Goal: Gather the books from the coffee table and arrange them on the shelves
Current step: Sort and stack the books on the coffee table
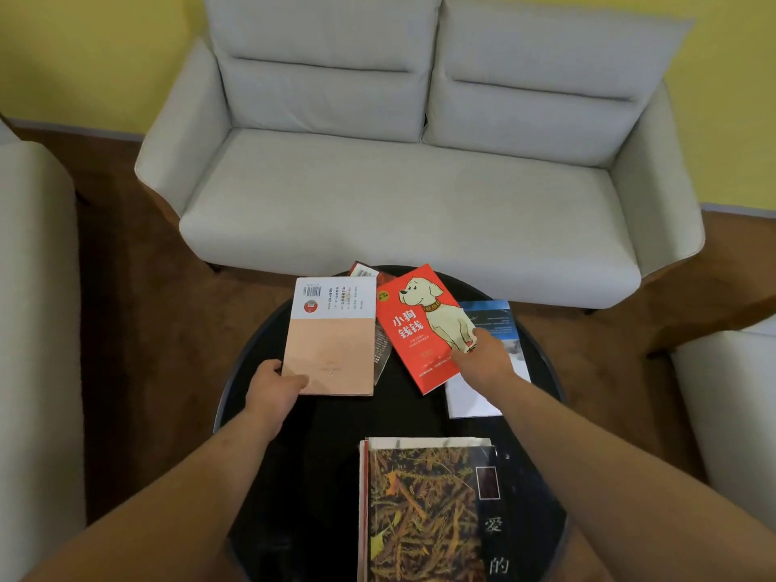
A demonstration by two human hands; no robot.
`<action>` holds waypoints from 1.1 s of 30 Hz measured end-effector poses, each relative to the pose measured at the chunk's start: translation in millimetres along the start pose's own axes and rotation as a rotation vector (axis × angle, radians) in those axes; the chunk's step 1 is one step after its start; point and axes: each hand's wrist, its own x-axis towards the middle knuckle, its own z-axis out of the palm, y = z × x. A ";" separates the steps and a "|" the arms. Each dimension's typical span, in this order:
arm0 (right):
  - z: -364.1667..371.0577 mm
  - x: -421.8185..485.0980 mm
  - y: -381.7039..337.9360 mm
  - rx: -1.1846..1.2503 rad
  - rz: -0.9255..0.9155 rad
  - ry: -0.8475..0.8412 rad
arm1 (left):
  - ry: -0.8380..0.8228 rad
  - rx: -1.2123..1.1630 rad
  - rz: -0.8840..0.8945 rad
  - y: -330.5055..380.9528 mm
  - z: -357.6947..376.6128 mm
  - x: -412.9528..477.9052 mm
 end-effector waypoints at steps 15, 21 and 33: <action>6.6 6.1 3.0 0.030 0.210 -0.026 | -0.187 -0.412 -0.122 8.4 10.1 1.4; -14.7 -20.7 -9.0 0.517 0.157 -0.088 | -0.196 -0.444 0.041 17.9 -0.5 -21.6; -99.9 -127.1 21.5 0.599 -0.031 0.130 | -0.158 -0.487 0.346 -8.6 -34.5 -128.5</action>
